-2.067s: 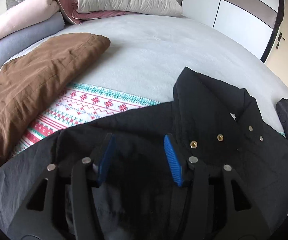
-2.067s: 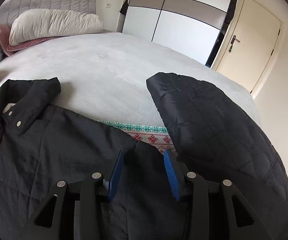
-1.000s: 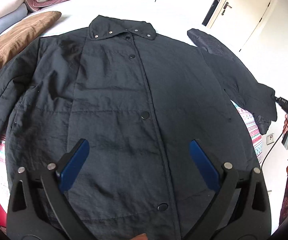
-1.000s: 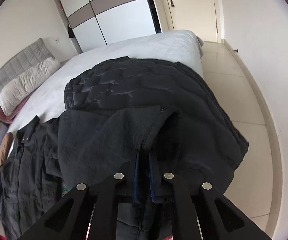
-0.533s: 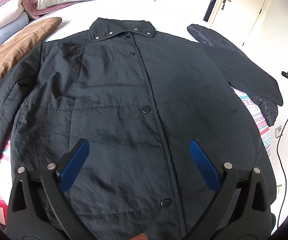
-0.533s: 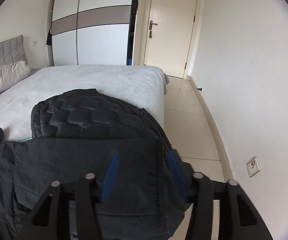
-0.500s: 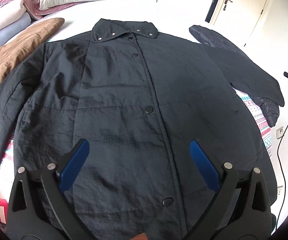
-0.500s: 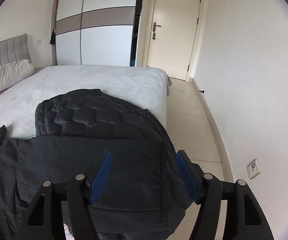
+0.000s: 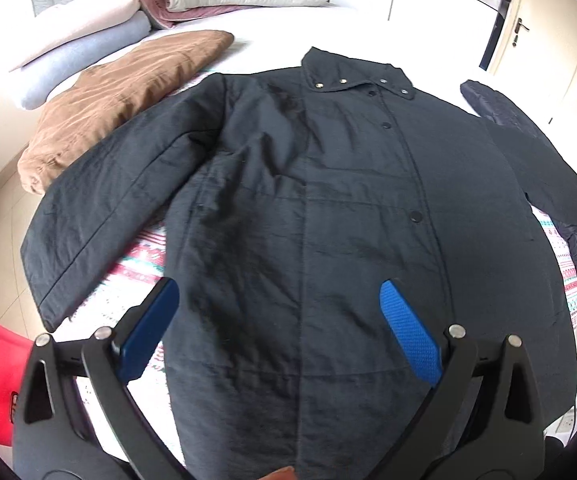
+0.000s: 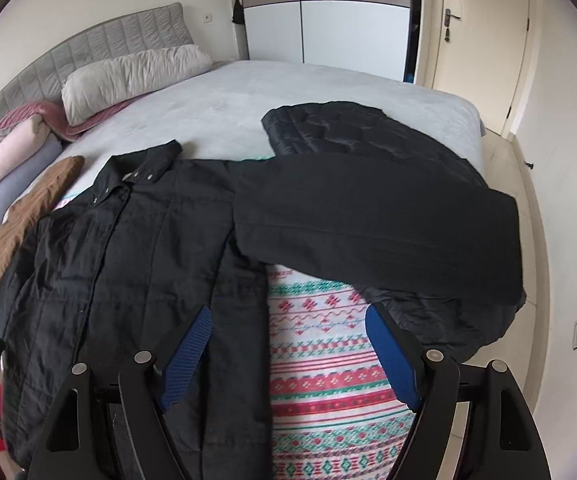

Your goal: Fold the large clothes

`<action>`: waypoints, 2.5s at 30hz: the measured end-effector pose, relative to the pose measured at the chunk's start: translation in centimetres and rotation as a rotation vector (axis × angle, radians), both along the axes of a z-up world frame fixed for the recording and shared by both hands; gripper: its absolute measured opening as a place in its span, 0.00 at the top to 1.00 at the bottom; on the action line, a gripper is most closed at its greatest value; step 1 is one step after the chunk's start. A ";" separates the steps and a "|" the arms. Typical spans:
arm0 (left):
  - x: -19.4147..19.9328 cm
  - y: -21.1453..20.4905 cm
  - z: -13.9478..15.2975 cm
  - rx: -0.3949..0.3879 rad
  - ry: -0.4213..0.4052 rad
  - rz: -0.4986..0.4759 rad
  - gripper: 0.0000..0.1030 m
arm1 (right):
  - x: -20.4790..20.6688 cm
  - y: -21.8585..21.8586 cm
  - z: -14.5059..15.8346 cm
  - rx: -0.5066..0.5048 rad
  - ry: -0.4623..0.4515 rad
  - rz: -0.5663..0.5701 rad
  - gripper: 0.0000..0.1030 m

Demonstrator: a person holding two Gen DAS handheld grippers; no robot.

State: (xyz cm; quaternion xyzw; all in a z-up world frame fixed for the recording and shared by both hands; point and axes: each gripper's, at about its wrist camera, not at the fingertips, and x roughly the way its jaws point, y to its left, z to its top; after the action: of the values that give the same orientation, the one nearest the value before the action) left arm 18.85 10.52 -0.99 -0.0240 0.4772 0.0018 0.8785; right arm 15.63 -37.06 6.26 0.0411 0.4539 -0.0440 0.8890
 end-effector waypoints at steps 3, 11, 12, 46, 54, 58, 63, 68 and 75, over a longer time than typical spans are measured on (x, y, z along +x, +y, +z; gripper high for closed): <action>-0.3 4.6 -0.6 -0.001 0.008 0.079 0.02 | 0.0 2.8 -1.8 0.006 0.041 0.047 0.22; 0.1 20.2 -3.9 -0.008 0.051 0.344 0.02 | 0.3 6.9 -4.7 -0.010 0.117 0.123 0.22; 0.3 22.4 -4.7 -0.034 0.061 0.390 0.02 | 0.3 7.2 -4.9 -0.011 0.121 0.126 0.22; 12.5 31.4 0.2 0.221 -0.116 0.653 0.32 | 0.0 9.1 -8.4 -0.033 0.209 0.157 0.22; 3.4 23.9 0.6 0.025 -0.070 0.368 0.20 | -3.4 7.4 -6.0 0.000 0.150 0.136 0.22; -1.6 19.3 0.3 -0.065 -0.027 0.229 0.20 | -5.6 8.3 -5.0 0.016 0.136 0.155 0.22; -6.9 14.8 -0.7 -0.167 0.029 0.135 0.19 | -9.0 12.8 -4.2 -0.017 0.123 0.282 0.22; -11.3 12.4 -1.9 -0.215 0.014 0.121 0.19 | -12.3 19.8 -4.9 -0.031 0.137 0.465 0.22; -15.5 13.6 -3.7 -0.303 -0.001 0.239 0.19 | -15.3 31.1 -7.0 -0.038 0.154 0.717 0.22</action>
State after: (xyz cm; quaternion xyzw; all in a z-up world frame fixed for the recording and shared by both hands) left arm 3.33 24.07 -4.69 -0.2126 0.4652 0.0343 0.8586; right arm 0.33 -5.92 -0.79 -0.1406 0.5042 0.2588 0.8118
